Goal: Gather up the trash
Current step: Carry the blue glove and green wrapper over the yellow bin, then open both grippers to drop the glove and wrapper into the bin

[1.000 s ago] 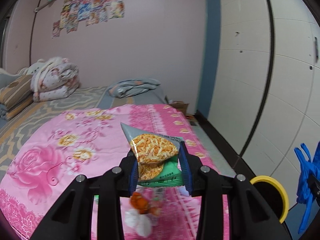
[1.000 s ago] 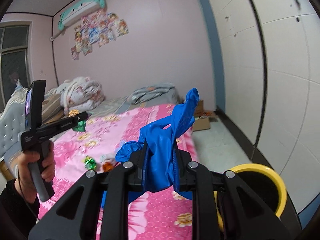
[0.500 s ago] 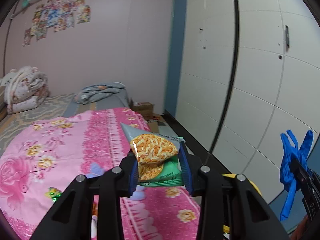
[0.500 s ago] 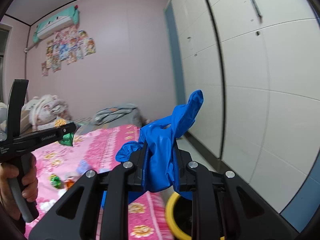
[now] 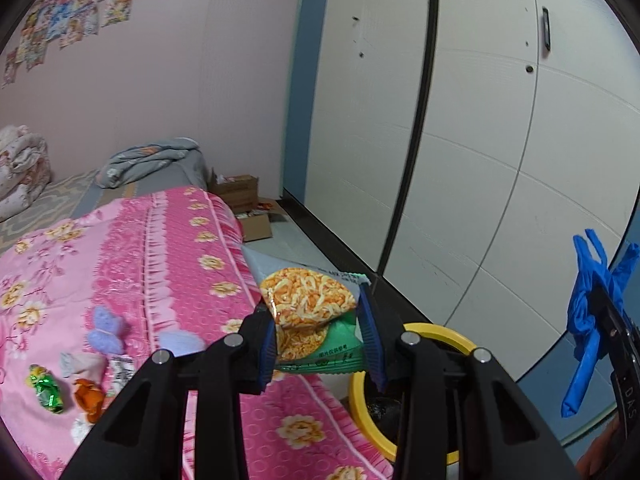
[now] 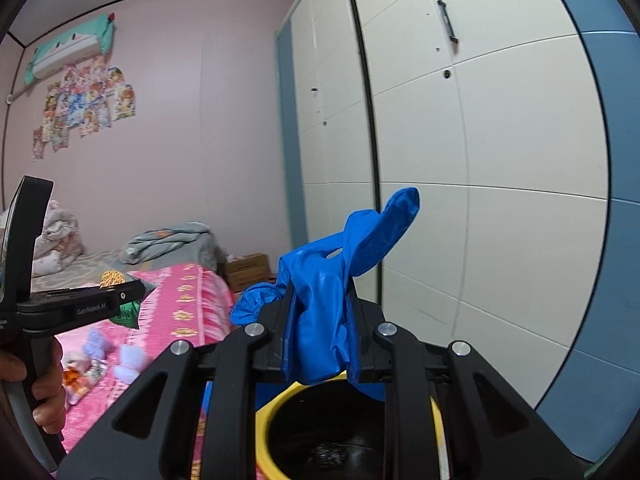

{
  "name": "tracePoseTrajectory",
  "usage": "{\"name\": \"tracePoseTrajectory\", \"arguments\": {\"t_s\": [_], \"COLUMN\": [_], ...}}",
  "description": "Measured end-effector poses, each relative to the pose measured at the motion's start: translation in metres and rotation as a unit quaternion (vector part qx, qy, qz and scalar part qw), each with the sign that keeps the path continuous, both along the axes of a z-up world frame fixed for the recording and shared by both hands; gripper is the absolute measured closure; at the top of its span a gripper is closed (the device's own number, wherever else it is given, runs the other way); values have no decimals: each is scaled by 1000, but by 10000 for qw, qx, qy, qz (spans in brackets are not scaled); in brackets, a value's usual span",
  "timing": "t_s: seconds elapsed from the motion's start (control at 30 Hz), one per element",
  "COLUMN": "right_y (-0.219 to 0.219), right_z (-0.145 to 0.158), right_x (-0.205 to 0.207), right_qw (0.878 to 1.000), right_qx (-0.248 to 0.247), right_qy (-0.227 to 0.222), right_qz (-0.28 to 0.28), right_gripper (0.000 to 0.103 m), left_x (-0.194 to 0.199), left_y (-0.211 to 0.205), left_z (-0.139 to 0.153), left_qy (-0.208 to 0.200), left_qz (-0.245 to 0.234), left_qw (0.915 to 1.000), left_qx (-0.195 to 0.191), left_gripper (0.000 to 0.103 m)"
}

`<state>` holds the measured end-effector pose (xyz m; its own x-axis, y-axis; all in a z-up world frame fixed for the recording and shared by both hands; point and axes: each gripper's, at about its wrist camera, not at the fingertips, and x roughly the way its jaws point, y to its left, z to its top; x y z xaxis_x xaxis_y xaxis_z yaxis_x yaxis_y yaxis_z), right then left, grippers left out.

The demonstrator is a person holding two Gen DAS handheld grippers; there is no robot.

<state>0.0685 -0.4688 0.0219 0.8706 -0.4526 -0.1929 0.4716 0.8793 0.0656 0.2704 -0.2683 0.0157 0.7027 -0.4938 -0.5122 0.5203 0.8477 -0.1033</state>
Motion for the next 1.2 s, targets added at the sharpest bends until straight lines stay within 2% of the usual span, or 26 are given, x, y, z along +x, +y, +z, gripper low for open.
{"name": "tracePoseTrajectory", "arguments": {"t_s": [0.23, 0.57, 1.1, 1.2], "right_y": [-17, -45, -76, -82], "right_z": [-26, -69, -115, -122], "right_x": [8, 28, 44, 45], "right_qw": [9996, 9969, 9901, 9887], "right_qx": [-32, 189, 391, 439], "right_qy": [196, 684, 1211, 1296], "right_qz": [-217, -336, -585, -618], "right_gripper": [83, 83, 82, 80], "left_x": [8, 24, 40, 43], "left_y": [-42, -90, -141, -144], "left_z": [-30, -75, -131, -135], "left_qy": [226, 521, 1041, 1121], "left_qz": [-290, -606, -921, -955], "left_qw": [9991, 9949, 9853, 9845], "left_qx": [206, 621, 990, 957], "left_gripper": [69, 69, 68, 68]}}
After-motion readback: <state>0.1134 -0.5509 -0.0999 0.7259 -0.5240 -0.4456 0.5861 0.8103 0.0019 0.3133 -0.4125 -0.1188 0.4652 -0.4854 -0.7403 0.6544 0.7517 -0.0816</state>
